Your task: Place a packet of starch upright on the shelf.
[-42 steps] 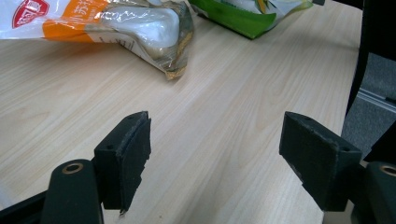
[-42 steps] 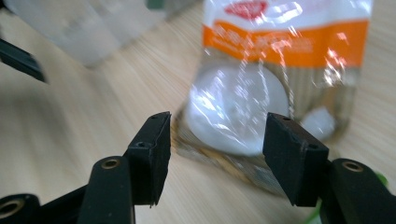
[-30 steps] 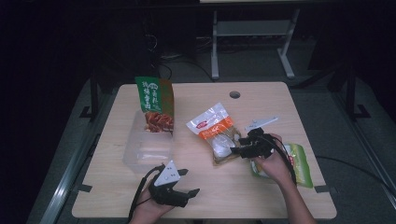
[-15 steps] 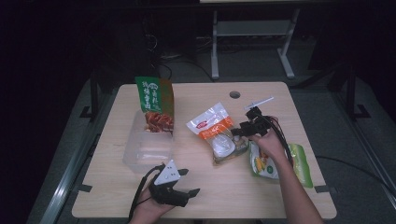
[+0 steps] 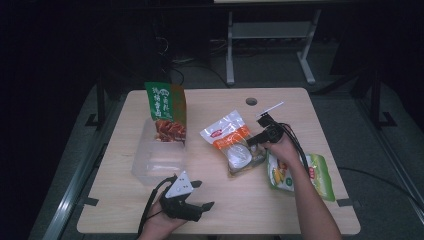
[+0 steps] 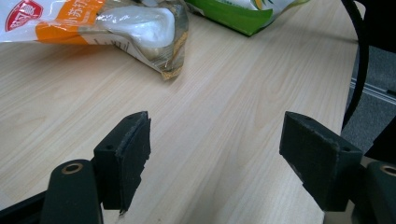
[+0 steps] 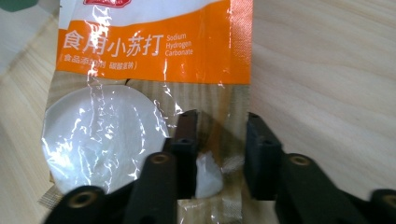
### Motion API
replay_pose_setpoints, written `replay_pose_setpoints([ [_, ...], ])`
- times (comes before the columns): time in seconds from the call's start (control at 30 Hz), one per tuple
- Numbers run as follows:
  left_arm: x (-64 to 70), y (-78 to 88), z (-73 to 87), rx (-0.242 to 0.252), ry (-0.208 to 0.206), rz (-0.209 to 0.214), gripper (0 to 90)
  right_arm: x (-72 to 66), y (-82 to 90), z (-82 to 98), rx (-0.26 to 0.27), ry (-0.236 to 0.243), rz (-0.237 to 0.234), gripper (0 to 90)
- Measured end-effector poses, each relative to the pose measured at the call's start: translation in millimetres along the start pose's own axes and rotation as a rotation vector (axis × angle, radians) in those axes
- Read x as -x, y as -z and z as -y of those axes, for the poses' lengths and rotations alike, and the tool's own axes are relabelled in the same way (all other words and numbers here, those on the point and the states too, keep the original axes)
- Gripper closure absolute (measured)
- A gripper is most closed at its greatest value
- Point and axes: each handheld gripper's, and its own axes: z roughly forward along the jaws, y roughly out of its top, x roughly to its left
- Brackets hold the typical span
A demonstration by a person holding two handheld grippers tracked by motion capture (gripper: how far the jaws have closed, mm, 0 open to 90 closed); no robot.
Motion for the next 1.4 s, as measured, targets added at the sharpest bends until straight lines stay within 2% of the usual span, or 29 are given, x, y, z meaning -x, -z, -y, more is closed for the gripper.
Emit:
replay_pose_setpoints([
  [0.03,-0.1,-0.2,0.0,0.001,0.0,0.0,24.3,0.0,0.0,0.0,0.0,0.0,0.0,75.3],
  [0.23,0.3,-1.5,-0.7,-0.006,-0.004,-0.003,24.4,-13.2,11.5,7.0,-0.023,0.008,0.027,84.3],
  [0.43,0.5,-1.6,-0.3,-0.001,0.003,-0.006,24.4,-19.6,18.5,21.4,-0.042,-0.003,-0.004,86.2],
  [0.47,0.3,-1.5,-0.3,-0.001,0.003,-0.007,24.4,-20.4,19.8,24.2,-0.047,0.009,-0.013,85.3],
  [0.5,0.4,-2.0,-0.3,0.004,0.01,-0.006,24.4,-21.3,21.8,28.0,-0.059,0.017,-0.029,80.1],
  [0.53,-0.1,-2.1,-0.4,0.002,0.009,-0.005,24.4,-21.3,21.8,28.0,-0.059,0.017,-0.029,80.1],
  [0.63,-0.5,-2.8,-0.8,-0.001,0.007,-0.006,24.4,-16.1,21.9,27.3,-0.046,0.005,-0.039,69.5],
  [0.83,-1.0,-2.1,-1.1,-0.007,-0.001,-0.005,24.4,-5.1,11.5,8.6,0.006,-0.017,-0.085,56.1],
  [0.9,-1.4,-2.2,-0.9,-0.003,-0.001,-0.003,24.4,-1.7,3.3,-0.1,-0.012,-0.012,-0.076,53.6],
  [0.97,-1.5,-2.0,-0.9,-0.004,-0.003,-0.002,24.4,-0.7,0.8,-2.0,-0.011,-0.013,-0.087,54.4],
  [1.03,-1.3,-1.5,-1.0,-0.003,-0.001,-0.001,24.4,0.8,-4.7,-3.3,-0.005,-0.02,-0.114,57.6],
  [1.07,-1.6,-0.2,-1.4,-0.004,-0.005,-0.002,24.4,1.2,-10.3,-2.7,-0.028,-0.024,-0.12,62.3],
  [1.17,-1.9,0.2,-1.5,-0.001,-0.005,-0.005,24.4,1.3,-12.4,-0.9,-0.029,-0.045,-0.176,81.3],
  [1.2,-1.8,0.2,-1.5,0.0,-0.002,-0.005,24.4,1.3,-12.4,-0.9,-0.029,-0.045,-0.176,81.3],
  [1.27,-1.5,-0.2,-1.3,0.003,0.005,-0.005,24.4,-2.9,-9.7,-0.1,-0.015,-0.026,-0.18,89.5],
  [1.33,-1.2,-0.1,-1.2,0.004,0.006,-0.007,24.4,-8.9,-7.6,1.1,0.003,0.003,-0.155,89.8],
  [1.4,-1.4,0.1,-1.1,0.004,0.007,-0.008,24.4,-13.7,-4.3,2.6,0.026,0.018,-0.155,89.9],
])
